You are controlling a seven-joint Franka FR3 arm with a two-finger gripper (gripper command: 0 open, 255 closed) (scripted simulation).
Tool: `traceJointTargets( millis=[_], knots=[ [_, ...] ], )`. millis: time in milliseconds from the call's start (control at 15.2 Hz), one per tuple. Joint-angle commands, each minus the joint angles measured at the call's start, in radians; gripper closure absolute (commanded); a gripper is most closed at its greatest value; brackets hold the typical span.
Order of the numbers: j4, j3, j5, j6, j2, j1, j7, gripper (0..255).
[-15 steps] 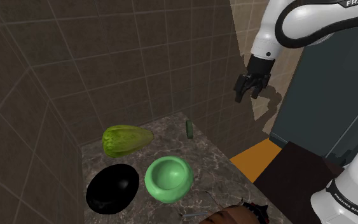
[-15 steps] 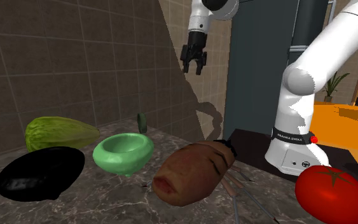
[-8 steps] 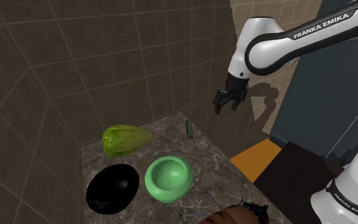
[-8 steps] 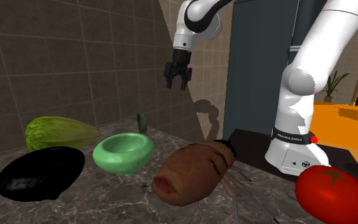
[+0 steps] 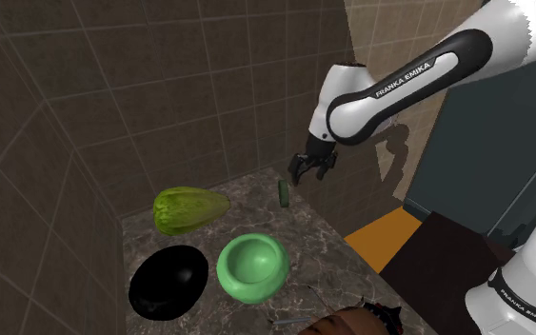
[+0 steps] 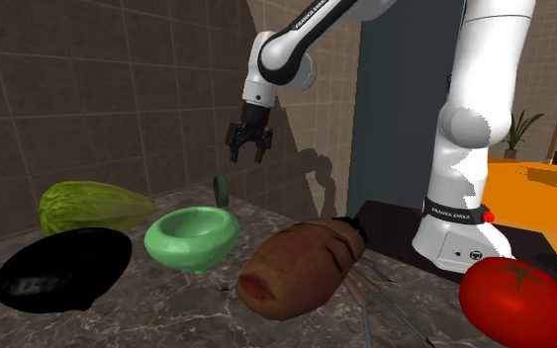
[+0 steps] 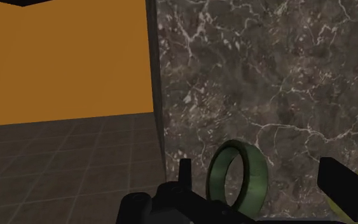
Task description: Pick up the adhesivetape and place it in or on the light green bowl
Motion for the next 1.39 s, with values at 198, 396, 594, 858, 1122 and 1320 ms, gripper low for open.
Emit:
traceJointTargets(
  millis=[198, 396, 594, 858, 1122, 1320],
  knots=[
    [0.108, 0.013, -0.028, 0.122, 0.198, 0.019, 0.044, 0],
    [0.132, 0.013, -0.037, 0.159, 0.254, 0.027, 0.053, 0],
    [0.140, 0.012, -0.040, 0.191, 0.294, 0.031, 0.055, 0],
    [0.148, 0.012, -0.043, 0.218, 0.329, 0.036, 0.057, 0],
    [0.149, 0.012, -0.043, 0.218, 0.329, 0.036, 0.057, 0],
    [0.148, 0.012, -0.043, 0.218, 0.328, 0.036, 0.057, 255]
  ],
)
